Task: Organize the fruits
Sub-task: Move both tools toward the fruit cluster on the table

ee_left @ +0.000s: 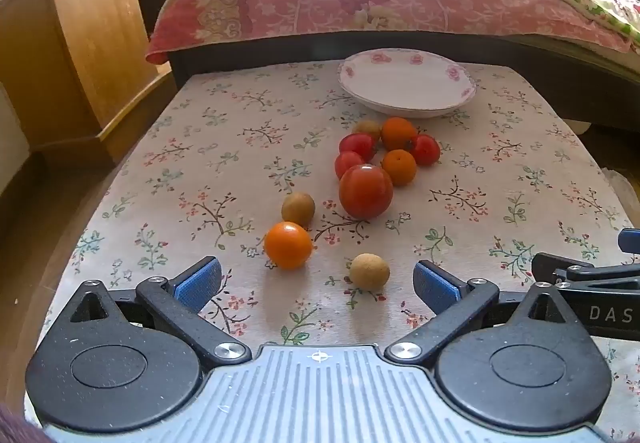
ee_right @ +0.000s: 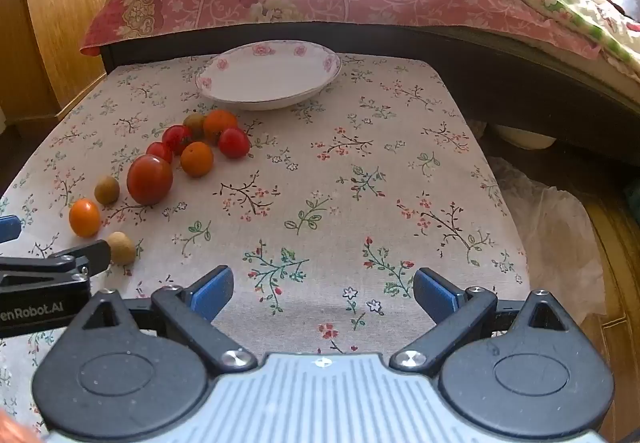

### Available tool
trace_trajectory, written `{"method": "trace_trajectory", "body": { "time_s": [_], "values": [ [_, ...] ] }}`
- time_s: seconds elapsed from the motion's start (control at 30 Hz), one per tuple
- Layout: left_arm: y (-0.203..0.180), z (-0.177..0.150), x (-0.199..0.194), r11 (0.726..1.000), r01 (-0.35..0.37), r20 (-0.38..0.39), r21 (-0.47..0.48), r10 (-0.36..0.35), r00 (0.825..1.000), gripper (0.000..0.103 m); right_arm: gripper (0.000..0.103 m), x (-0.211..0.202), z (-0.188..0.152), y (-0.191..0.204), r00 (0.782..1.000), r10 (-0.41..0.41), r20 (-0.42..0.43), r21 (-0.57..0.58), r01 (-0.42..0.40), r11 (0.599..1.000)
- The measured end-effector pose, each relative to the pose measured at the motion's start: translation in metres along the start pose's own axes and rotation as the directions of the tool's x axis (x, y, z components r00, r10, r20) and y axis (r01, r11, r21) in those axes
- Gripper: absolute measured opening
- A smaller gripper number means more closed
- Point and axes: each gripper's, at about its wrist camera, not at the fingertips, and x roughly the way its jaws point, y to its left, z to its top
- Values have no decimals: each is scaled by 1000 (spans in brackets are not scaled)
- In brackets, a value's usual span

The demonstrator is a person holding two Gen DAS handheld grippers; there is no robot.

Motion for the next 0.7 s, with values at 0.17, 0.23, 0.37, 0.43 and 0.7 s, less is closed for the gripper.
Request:
{"method": "trace_trajectory", "body": {
  "time_s": [0.17, 0.23, 0.37, 0.43, 0.7],
  "values": [
    [1, -1, 2, 1000, 16, -8, 1, -16, 1000, 103, 99, 0, 0, 0, 1000, -4, -7, -7, 4, 1000],
    [5, -6, 5, 1000, 19, -7, 7, -18, 1000, 103, 99, 1, 0, 1, 1000, -7, -11, -12, 7, 1000],
    [5, -7, 7, 1000, 21, -7, 12, -21, 1000, 103, 99, 2, 0, 5, 1000, 4, -18, -8, -4, 1000],
    [3, -5, 4, 1000, 11, -17, 8, -11, 1000, 103, 99, 0, 0, 4, 1000, 6, -19, -9, -6, 1000],
    [2, -5, 3, 1000, 10, -18, 5, -10, 1000, 103, 99, 3, -1, 3, 1000, 11, -21, -11, -11, 1000]
  ]
}}
